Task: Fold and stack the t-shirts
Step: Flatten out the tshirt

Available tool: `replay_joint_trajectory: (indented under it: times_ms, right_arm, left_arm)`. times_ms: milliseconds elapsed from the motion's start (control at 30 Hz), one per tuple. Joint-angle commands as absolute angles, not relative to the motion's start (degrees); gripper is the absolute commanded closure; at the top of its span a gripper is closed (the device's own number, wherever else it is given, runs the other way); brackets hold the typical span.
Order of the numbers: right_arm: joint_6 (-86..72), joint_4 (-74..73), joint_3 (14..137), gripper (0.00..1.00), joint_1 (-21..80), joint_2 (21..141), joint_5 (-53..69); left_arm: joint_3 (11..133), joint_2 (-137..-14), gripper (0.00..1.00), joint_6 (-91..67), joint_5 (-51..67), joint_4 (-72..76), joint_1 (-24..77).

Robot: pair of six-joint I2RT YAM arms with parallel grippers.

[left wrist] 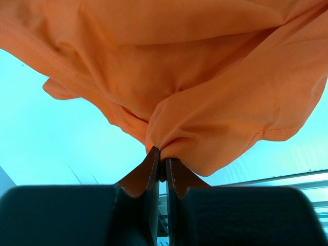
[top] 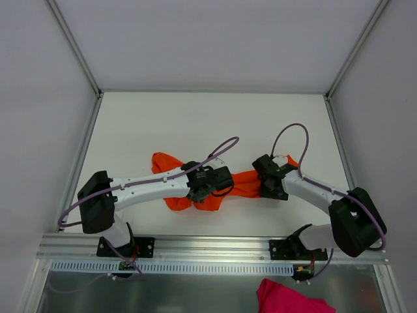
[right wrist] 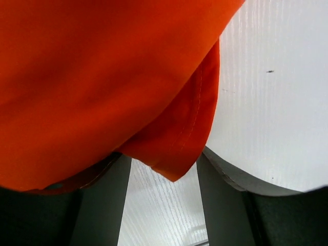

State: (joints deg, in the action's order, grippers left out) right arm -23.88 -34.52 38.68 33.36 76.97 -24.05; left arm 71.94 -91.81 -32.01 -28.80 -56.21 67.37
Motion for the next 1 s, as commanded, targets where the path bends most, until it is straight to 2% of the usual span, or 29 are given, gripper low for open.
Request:
replay_joint_trajectory:
  times_ms: [0,133,233,300,333,600,833,967]
  right_arm:
    - [-23.0,-31.9,40.8,0.43,33.7,78.2,-27.4]
    - [-22.7,-31.4,41.4,0.43,33.6,78.1,-27.2]
    - [-22.2,-30.8,41.5,0.52,33.7,78.1,-26.9]
    - [-22.0,-30.7,41.4,0.86,33.6,78.1,-27.0]
    - [-22.1,-30.7,41.3,0.98,33.6,78.2,-27.1]
    - [-20.3,-33.2,44.0,0.99,33.6,77.4,-29.3]
    - [-19.1,-40.6,51.1,0.99,33.6,78.6,-35.4]
    - [-19.6,-41.3,51.2,0.99,33.6,77.3,-36.7]
  left_arm:
    - [72.6,-89.6,1.00,-31.5,-29.1,-58.3,66.5]
    - [72.7,-89.8,1.00,-31.4,-29.1,-58.4,66.5]
    - [72.8,-90.1,1.00,-31.4,-28.8,-58.3,66.4]
    - [72.7,-90.2,1.00,-31.4,-28.7,-58.1,66.4]
    - [72.7,-90.3,1.00,-31.4,-28.7,-58.1,66.4]
    - [75.4,-89.7,1.00,-30.2,-31.5,-59.0,66.3]
    - [87.4,-87.8,1.00,-28.0,-38.8,-65.5,63.9]
    - [91.6,-86.0,1.00,-25.9,-40.9,-66.6,61.1]
